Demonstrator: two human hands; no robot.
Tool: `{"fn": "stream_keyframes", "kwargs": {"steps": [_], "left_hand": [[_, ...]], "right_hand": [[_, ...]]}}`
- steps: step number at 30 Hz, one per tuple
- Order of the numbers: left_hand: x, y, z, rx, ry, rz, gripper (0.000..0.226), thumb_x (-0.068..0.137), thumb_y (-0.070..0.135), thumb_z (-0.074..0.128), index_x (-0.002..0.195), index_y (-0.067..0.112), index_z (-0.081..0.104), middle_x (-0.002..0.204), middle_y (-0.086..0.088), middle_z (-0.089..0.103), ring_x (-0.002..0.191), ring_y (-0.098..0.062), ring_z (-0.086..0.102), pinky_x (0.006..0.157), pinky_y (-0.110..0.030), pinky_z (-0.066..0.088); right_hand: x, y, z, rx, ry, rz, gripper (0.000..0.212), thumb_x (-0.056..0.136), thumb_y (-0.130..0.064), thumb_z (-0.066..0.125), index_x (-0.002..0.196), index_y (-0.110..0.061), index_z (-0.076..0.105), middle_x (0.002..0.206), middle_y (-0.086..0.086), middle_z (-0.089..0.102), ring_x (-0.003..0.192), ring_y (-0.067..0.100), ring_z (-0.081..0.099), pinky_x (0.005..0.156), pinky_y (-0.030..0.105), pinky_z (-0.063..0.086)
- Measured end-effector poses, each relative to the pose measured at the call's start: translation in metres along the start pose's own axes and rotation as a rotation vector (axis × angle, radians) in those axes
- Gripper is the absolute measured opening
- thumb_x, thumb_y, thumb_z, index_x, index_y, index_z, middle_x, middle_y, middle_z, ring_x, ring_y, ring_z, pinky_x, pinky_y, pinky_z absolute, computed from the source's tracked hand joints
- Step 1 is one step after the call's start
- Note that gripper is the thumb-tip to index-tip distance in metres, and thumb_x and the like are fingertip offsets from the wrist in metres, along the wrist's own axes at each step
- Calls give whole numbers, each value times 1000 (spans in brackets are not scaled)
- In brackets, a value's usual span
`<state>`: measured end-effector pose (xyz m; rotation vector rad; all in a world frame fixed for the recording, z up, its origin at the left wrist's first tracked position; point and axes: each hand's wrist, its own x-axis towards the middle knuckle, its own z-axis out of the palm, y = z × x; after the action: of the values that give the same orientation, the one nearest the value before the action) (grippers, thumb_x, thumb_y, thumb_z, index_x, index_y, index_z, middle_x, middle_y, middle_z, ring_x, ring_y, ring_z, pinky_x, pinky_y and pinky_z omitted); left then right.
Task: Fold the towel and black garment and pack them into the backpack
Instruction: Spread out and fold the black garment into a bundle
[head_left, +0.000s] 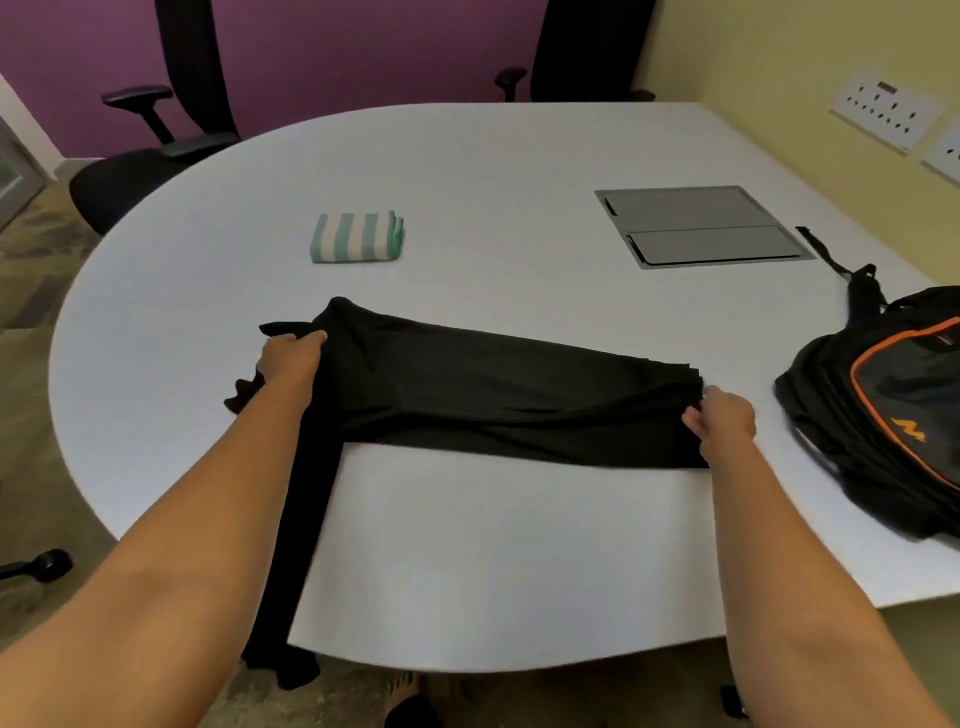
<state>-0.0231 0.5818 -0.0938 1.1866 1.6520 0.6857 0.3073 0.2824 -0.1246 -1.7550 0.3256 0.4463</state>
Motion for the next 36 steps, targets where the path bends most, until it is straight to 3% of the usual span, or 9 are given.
{"fn": "stream_keyframes", "kwargs": {"steps": [3, 9, 16, 21, 24, 26, 30, 33, 36], "left_hand": [[1, -22, 13, 207, -53, 293, 57, 86, 31, 63, 137, 13, 45, 138, -9, 49, 126, -28, 47, 106, -39, 38], [-28, -90, 24, 798, -14, 910, 43, 77, 34, 70, 114, 17, 57, 122, -2, 56, 113, -23, 54, 94, -43, 39], [-28, -135, -2, 937, 19, 725, 42, 75, 3, 65, 115, 4, 56, 112, -15, 58, 95, -35, 58, 67, -41, 45], [-30, -109, -8, 715, 46, 620, 13, 93, 10, 46, 103, 6, 54, 99, -10, 56, 80, -26, 55, 60, -35, 42], [-34, -82, -6, 563, 59, 595, 8, 92, 10, 47, 95, 7, 53, 92, -8, 55, 73, -21, 53, 62, -32, 38], [-36, -60, -4, 532, 50, 549, 7, 89, 13, 50, 93, 7, 54, 90, -9, 57, 74, -22, 54, 63, -32, 39], [-45, -15, 1, 461, -75, 370, 10, 89, 16, 54, 93, 8, 58, 87, -8, 58, 79, -25, 57, 70, -35, 49], [-55, 10, 7, 277, -351, 200, 13, 91, 15, 58, 98, 5, 60, 86, -10, 62, 78, -26, 65, 66, -37, 57], [-52, 23, 12, 182, -550, 182, 17, 91, 17, 59, 107, 13, 56, 96, -8, 63, 85, -20, 65, 63, -31, 56]], "right_hand": [[-5, 30, 15, -525, 136, -372, 49, 94, -19, 49, 140, -9, 37, 137, 17, 47, 123, 34, 48, 100, 42, 41], [-19, 80, 37, -1013, 9, -887, 48, 96, -21, 49, 141, -8, 40, 147, 13, 38, 137, 31, 34, 107, 44, 34], [-29, 102, 51, -1135, -65, -715, 50, 100, -27, 41, 147, -15, 29, 155, 7, 23, 145, 25, 17, 114, 40, 22], [-66, 92, 82, -812, -71, -798, 37, 93, -15, 55, 129, -8, 52, 131, 12, 51, 122, 27, 47, 103, 38, 40], [-116, 99, 117, -516, -395, -646, 17, 91, -11, 57, 105, -9, 64, 100, 11, 63, 88, 21, 61, 85, 37, 52], [-160, 103, 134, -451, -816, -346, 18, 93, -13, 56, 108, -6, 63, 98, 11, 63, 75, 13, 59, 73, 26, 52], [-232, 106, 158, -547, -1311, -178, 47, 91, -36, 59, 129, -9, 50, 113, 4, 63, 95, 12, 61, 84, 22, 50], [-255, 105, 179, -470, -1247, -203, 54, 85, -44, 63, 131, -19, 47, 121, -3, 61, 111, 16, 59, 97, 35, 49], [-253, 94, 189, -350, -1041, -109, 35, 90, -21, 56, 123, -13, 48, 118, 5, 62, 104, 21, 61, 84, 35, 55]]}}
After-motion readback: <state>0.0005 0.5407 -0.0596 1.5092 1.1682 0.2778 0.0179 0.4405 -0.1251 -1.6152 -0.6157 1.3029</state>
